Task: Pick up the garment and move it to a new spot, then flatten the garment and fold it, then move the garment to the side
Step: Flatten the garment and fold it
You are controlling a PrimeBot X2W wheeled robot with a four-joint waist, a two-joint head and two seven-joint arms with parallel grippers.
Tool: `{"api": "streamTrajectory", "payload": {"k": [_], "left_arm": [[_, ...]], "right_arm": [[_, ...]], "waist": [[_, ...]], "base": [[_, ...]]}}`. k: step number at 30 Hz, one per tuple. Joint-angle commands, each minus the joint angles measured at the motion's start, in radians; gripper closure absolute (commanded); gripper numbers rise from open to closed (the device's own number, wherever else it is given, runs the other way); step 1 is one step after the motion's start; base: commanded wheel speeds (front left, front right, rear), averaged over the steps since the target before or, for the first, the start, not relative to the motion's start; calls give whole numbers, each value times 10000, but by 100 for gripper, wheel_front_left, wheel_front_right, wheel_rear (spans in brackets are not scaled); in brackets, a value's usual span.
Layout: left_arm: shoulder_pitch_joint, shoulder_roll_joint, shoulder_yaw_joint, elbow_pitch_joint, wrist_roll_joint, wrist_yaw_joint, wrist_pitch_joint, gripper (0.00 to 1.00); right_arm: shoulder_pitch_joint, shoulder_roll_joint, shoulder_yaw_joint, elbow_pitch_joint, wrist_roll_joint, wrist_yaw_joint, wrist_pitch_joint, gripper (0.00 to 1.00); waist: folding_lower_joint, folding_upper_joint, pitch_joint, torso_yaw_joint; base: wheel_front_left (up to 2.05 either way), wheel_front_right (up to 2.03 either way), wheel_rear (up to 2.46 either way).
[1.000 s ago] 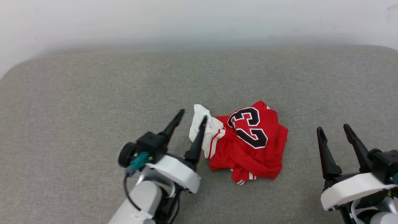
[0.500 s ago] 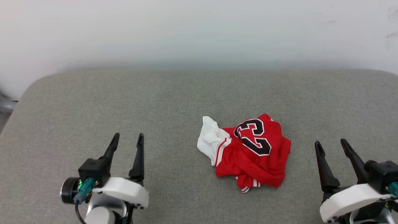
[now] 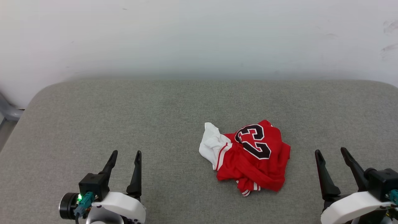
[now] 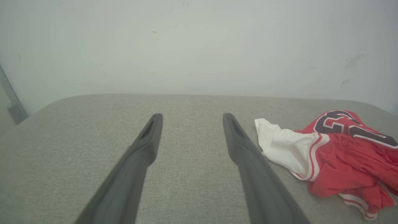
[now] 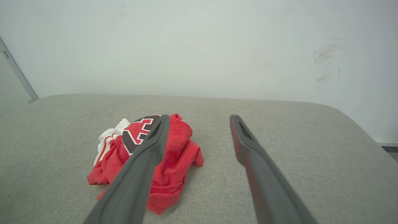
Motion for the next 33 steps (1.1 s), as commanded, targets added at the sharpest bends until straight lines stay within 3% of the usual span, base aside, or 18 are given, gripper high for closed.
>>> {"api": "streamTrajectory", "payload": {"k": [1, 13, 19, 33], "left_arm": [[111, -14, -19, 21, 14, -17, -25, 0], [40, -135, -34, -46, -36, -59, -25, 0], [-251, -311, -48, -210, 64, -99, -25, 0], [-1026, -843, 38, -600, 428, -411, -26, 0]], "right_arm": [[98, 14, 1, -70, 6, -7, 14, 0], [30, 14, 12, 119, 145, -5, 327, 0], [-699, -43, 470, 576, 354, -5, 1629, 0], [-4132, -2404, 3974, 1918, 1877, -5, 5910, 0]], "waist": [[1, -1, -4, -2], [1, -1, 62, -6], [1, -1, 383, 316], [1, -1, 1800, 1171]], "base": [[0, 0, 0], [0, 0, 0], [0, 0, 0], [0, 0, 0]]}}
